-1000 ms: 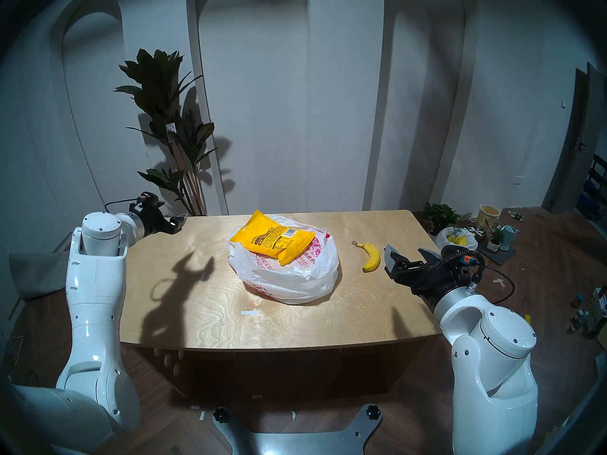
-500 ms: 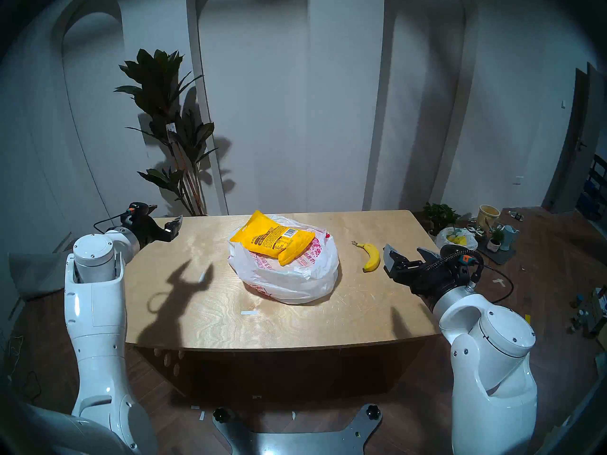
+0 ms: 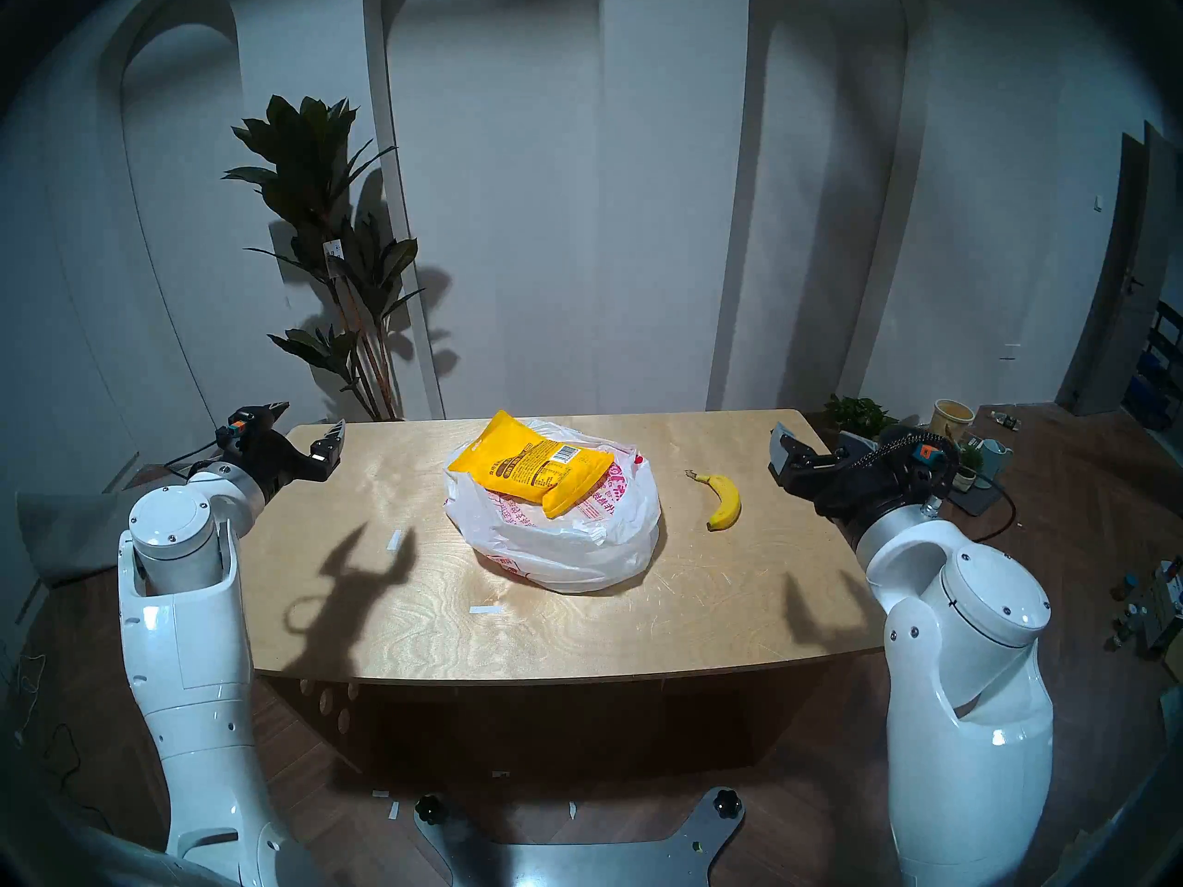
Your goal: Bag the groceries: heavy items first, fragile items on top
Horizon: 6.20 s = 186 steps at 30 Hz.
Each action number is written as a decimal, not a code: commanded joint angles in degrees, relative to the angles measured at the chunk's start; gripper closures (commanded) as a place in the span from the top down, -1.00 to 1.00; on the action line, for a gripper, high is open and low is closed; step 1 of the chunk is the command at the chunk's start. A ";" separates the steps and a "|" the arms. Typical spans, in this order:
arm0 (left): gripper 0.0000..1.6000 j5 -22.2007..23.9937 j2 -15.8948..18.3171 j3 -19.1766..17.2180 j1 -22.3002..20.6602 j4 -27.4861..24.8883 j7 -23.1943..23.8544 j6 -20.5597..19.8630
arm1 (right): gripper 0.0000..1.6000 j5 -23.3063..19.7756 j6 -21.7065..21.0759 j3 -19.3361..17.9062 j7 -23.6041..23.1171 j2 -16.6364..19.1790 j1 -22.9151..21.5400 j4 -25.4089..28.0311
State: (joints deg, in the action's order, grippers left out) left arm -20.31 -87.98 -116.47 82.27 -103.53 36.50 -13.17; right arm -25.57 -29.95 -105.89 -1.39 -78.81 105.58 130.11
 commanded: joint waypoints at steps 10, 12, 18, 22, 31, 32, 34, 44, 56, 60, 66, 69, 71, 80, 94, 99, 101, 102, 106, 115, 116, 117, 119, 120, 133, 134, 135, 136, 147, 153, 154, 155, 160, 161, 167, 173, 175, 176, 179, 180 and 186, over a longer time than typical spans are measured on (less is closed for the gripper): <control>1.00 -0.49 -0.99 1.75 0.27 -2.78 -0.89 0.23 | 1.00 4.46 0.05 8.16 2.26 9.71 -11.21 -15.91; 1.00 -0.59 -1.07 2.03 0.27 -2.78 -1.00 0.21 | 1.00 4.84 -0.28 9.82 2.49 9.85 -13.49 -19.75; 1.00 -1.17 -1.07 2.83 0.30 -3.10 -1.33 0.29 | 1.00 6.54 0.05 13.46 3.59 10.22 -16.12 -26.56; 1.00 -1.69 -1.06 3.26 0.32 -3.35 -1.53 0.23 | 1.00 7.79 0.36 15.65 4.44 9.91 -18.46 -31.45; 1.00 -2.92 -1.23 4.07 0.78 -3.30 -1.95 0.05 | 1.00 9.15 1.11 17.12 5.64 9.33 -23.39 -38.50; 1.00 -3.04 -1.26 4.22 0.76 -3.33 -1.98 0.05 | 1.00 9.20 0.99 17.19 5.82 9.20 -24.31 -39.24; 1.00 -3.26 -1.29 4.41 0.73 -3.37 -2.08 0.05 | 1.00 9.22 1.13 16.93 6.12 9.11 -24.78 -40.01; 1.00 -4.63 -1.35 5.14 0.83 -3.82 -2.71 -0.14 | 1.00 10.75 1.97 18.35 7.55 7.93 -29.91 -49.53; 1.00 -6.39 -1.28 6.59 0.38 -3.66 -3.48 -0.20 | 1.00 13.27 2.86 21.53 8.89 5.28 -36.81 -59.19; 1.00 -6.75 -1.23 6.62 0.25 -3.50 -3.74 -0.29 | 1.00 14.02 2.92 22.47 9.24 4.51 -38.67 -62.00; 1.00 -7.33 -1.11 6.61 -0.23 -2.97 -4.19 -0.46 | 1.00 15.61 3.24 24.18 10.10 2.96 -42.39 -67.64; 1.00 -7.53 -1.07 6.64 -0.67 -2.73 -4.39 -0.53 | 1.00 16.47 3.69 24.93 10.46 2.28 -43.48 -69.47; 1.00 -7.66 -1.07 6.66 -0.98 -2.56 -4.54 -0.62 | 1.00 17.12 3.91 25.71 10.65 1.72 -44.98 -71.94; 1.00 -7.70 -0.80 6.27 -1.75 -2.06 -4.68 -1.17 | -0.04 18.91 6.27 27.26 10.76 0.21 -50.33 -82.03; 1.00 -6.49 -0.27 5.37 -1.24 -2.55 -4.33 -1.29 | -1.00 19.29 15.14 27.71 10.15 -1.54 -56.80 -96.62; 1.00 -6.11 -0.12 5.26 -1.02 -2.80 -4.10 -1.03 | -1.00 19.16 17.12 27.64 8.82 -1.39 -58.20 -98.74; 1.00 -5.88 -0.13 5.31 -0.95 -2.99 -3.93 -0.81 | -1.00 19.02 17.12 27.63 8.51 -1.31 -57.76 -97.75; 1.00 -5.85 -0.16 5.34 -0.95 -3.07 -3.92 -0.85 | -1.00 19.02 17.61 27.43 9.70 -1.52 -57.29 -96.95; 1.00 -5.56 -0.23 5.26 -1.05 -3.05 -3.73 -0.87 | 1.00 18.42 19.61 26.59 11.21 -1.86 -56.71 -92.52; 1.00 -5.04 -0.04 5.42 -1.51 -3.11 -2.99 -0.86 | 1.00 17.21 22.79 26.58 9.76 -4.51 -61.19 -86.69; 1.00 -4.98 -0.02 5.44 -1.55 -3.13 -2.91 -0.85 | 1.00 17.03 22.82 26.67 9.72 -4.81 -60.48 -84.98; 1.00 -4.97 -0.01 5.48 -1.57 -3.14 -2.87 -0.83 | 1.00 17.08 23.14 27.04 9.50 -5.45 -60.85 -86.19; 1.00 -4.87 0.02 5.58 -1.59 -3.33 -2.75 -0.77 | 1.00 16.51 21.98 27.25 9.07 -6.27 -58.56 -83.78; 1.00 -4.85 0.04 5.62 -1.55 -3.46 -2.71 -0.75 | 1.00 16.30 21.45 27.41 8.91 -6.62 -57.51 -83.01; 1.00 -4.40 0.32 3.44 0.76 -5.69 -2.51 -0.96 | 1.00 15.00 13.84 30.01 12.30 -5.93 -46.54 -78.63; 1.00 -4.35 0.28 3.36 0.88 -5.83 -2.47 -0.97 | 1.00 15.11 13.59 29.88 13.06 -5.55 -45.25 -77.44; 1.00 -4.29 0.25 3.29 1.04 -5.96 -2.41 -0.99 | 1.00 15.32 13.50 29.78 13.88 -5.05 -43.72 -75.77; 1.00 -4.26 0.24 3.24 1.15 -6.04 -2.36 -1.00 | 1.00 15.05 13.34 29.81 14.33 -4.76 -43.49 -75.64; 1.00 -3.87 0.38 3.93 0.64 -5.10 -2.12 -0.73 | 1.00 16.05 15.85 29.22 15.93 -2.39 -40.97 -68.34; 1.00 -3.74 0.61 4.17 0.49 -4.90 -2.27 -0.68 | 1.00 16.24 13.51 29.04 15.62 -1.40 -40.27 -63.91; 1.00 -3.74 0.66 4.19 0.48 -4.88 -2.29 -0.67 | 1.00 16.27 13.23 29.04 15.54 -1.35 -40.53 -64.20; 1.00 -3.76 0.75 4.23 0.47 -4.85 -2.28 -0.69 | 1.00 16.08 12.35 28.91 15.43 -1.36 -40.81 -64.32; 1.00 -3.98 1.24 4.77 -0.07 -4.28 -2.16 -0.90 | 1.00 16.03 11.84 28.96 15.10 -2.72 -45.10 -69.66; 1.00 -4.00 1.33 4.90 -0.25 -4.16 -2.15 -0.87 | 1.00 16.11 11.85 29.01 15.19 -3.16 -46.00 -70.60; 1.00 -4.03 1.77 5.35 -0.68 -3.88 -2.17 -0.97 | 1.00 16.12 11.26 28.16 15.86 -5.71 -49.70 -75.44; 1.00 -4.24 2.07 5.57 -0.93 -3.80 -2.30 -1.19 | 1.00 16.32 10.93 26.91 16.42 -7.36 -52.07 -78.40; 1.00 -4.33 2.13 5.62 -1.00 -3.78 -2.34 -1.30 | 1.00 16.47 10.94 26.93 16.67 -7.87 -53.78 -81.12; 1.00 -4.36 2.17 5.61 -1.03 -3.75 -2.35 -1.35 | 1.00 16.67 11.16 26.57 16.79 -8.00 -53.04 -80.46; 1.00 -4.60 2.32 5.55 -1.17 -3.51 -2.42 -1.55 | 1.00 16.59 11.37 25.93 17.32 -8.78 -54.63 -83.71; 1.00 -4.66 2.35 5.55 -1.20 -3.46 -2.44 -1.58 | 1.00 16.61 11.50 25.98 17.39 -8.93 -55.55 -85.35; 1.00 -5.16 2.64 5.62 -1.68 -2.95 -2.62 -1.75 | 1.00 16.78 12.35 25.51 17.81 -9.52 -58.50 -93.06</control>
State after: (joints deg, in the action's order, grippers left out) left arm -25.26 -85.89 -110.81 82.39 -106.11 34.14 -14.56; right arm -8.77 -18.94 -80.03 16.09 -86.69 52.79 42.76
